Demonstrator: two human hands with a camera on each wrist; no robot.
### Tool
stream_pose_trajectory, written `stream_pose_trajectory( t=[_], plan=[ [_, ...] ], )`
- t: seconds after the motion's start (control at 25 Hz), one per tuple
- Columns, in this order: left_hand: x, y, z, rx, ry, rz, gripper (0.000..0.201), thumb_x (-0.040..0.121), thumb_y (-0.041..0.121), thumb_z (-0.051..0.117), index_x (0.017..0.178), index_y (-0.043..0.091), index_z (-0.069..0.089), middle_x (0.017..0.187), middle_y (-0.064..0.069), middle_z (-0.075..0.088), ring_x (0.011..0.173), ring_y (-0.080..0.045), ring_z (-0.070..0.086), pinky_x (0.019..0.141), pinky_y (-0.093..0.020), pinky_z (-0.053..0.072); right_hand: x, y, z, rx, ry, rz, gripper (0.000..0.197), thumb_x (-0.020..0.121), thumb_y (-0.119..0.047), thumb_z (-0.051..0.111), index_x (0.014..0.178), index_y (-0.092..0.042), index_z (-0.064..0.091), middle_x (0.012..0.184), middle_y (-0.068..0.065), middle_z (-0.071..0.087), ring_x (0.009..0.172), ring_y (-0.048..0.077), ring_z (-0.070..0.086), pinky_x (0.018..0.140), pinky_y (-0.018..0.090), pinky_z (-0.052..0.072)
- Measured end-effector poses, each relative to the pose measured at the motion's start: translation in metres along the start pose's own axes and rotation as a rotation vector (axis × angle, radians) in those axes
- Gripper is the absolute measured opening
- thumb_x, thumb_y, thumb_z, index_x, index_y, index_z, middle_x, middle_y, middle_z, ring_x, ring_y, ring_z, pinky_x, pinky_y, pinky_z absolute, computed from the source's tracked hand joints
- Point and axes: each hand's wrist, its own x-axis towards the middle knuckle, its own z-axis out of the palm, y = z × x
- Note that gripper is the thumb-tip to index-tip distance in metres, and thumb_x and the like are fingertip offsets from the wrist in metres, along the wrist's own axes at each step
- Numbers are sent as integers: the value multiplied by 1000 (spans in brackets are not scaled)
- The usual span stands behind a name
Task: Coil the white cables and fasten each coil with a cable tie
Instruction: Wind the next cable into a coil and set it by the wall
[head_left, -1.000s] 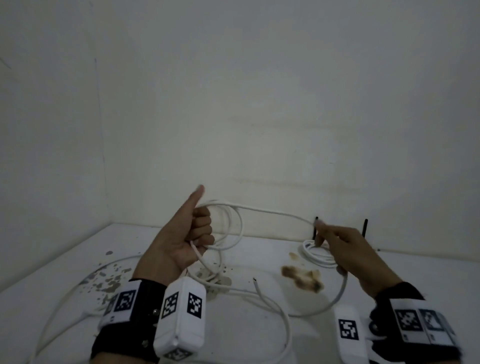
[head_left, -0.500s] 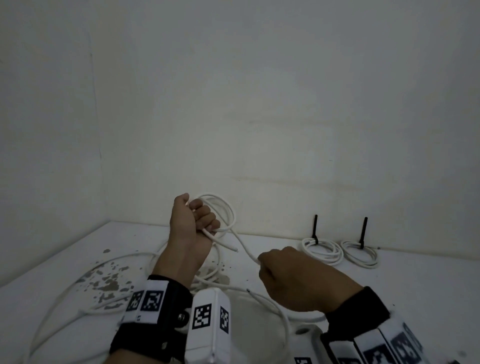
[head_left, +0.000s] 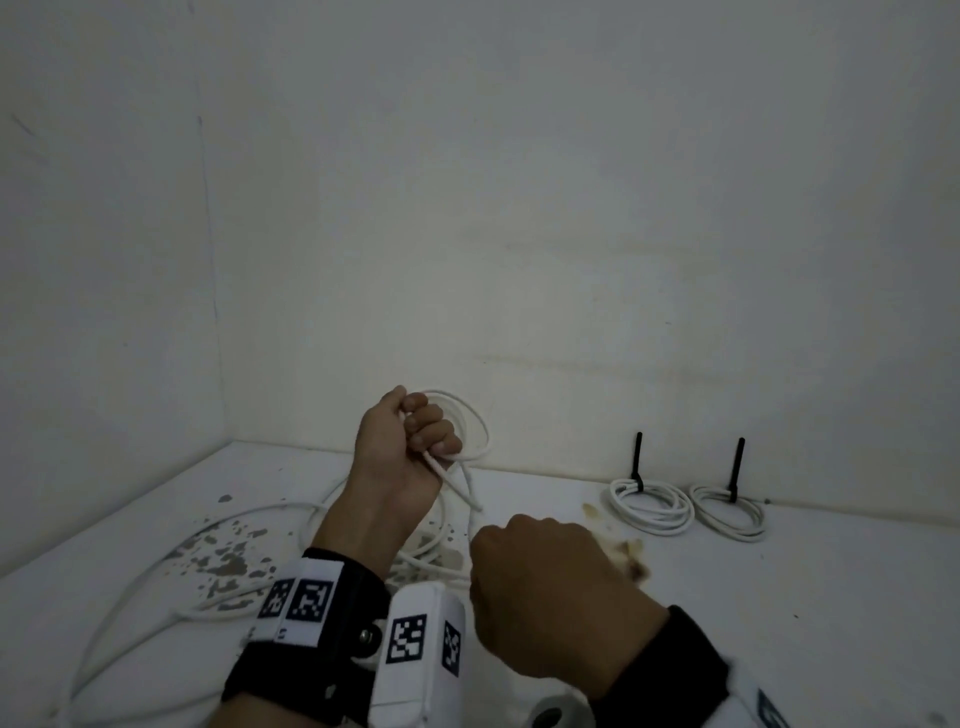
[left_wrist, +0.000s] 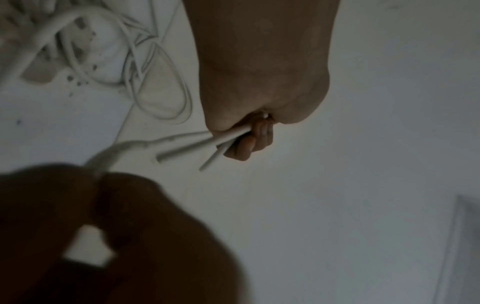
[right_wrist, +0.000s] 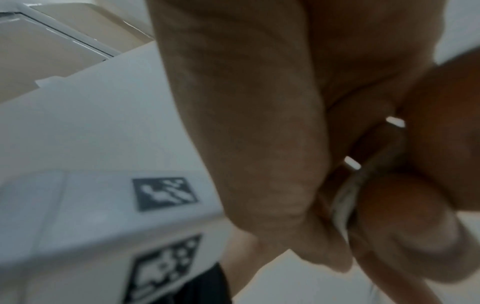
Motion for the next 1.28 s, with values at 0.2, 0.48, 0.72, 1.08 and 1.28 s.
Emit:
stream_pose_trajectory(
  t=[0.2, 0.48, 0.72, 1.08, 1.28],
  plan=[
    [0, 0, 0, 22, 16, 38, 43, 106, 35, 28, 65, 20, 36, 48, 8, 29, 35, -6, 26, 41, -20, 30, 1, 22, -3, 143, -3, -34, 37, 104, -34, 38, 71, -20, 30, 77, 0, 32, 77, 26, 41, 62, 33, 30],
    [-17, -25, 15, 897, -64, -6, 42, 106, 37, 32, 74, 13, 48, 53, 0, 56, 52, -16, 50, 56, -30, 42, 7, 45, -14, 289, 412, -4, 21, 101, -40, 47, 90, -27, 58, 91, -3, 64, 82, 18, 60, 74, 36, 51],
    [-31, -24, 21, 1035, -259, -154, 45, 106, 36, 30, 66, 19, 43, 52, 5, 33, 47, -9, 24, 45, -22, 20, 15, 61, -11, 435, 707, 89, 28, 88, -57, 62, 85, -29, 60, 60, -13, 53, 62, 7, 56, 59, 30, 48],
    [-20, -25, 19, 627, -60, -68, 41, 100, 30, 38, 60, 21, 35, 46, -1, 48, 36, -13, 39, 37, -18, 26, -18, 83, -35, 1057, 198, -31, 18, 97, -39, 57, 94, -28, 71, 53, -7, 46, 40, 16, 41, 44, 27, 39],
    [-7, -13, 10, 281, 21, 3, 49, 99, 27, 36, 51, 23, 32, 41, 7, 23, 34, -10, 19, 53, -27, 24, -2, 96, -18, 924, 152, 127, 36, 101, -33, 45, 82, -19, 73, 52, -2, 29, 42, 11, 25, 42, 23, 24]
  ],
)
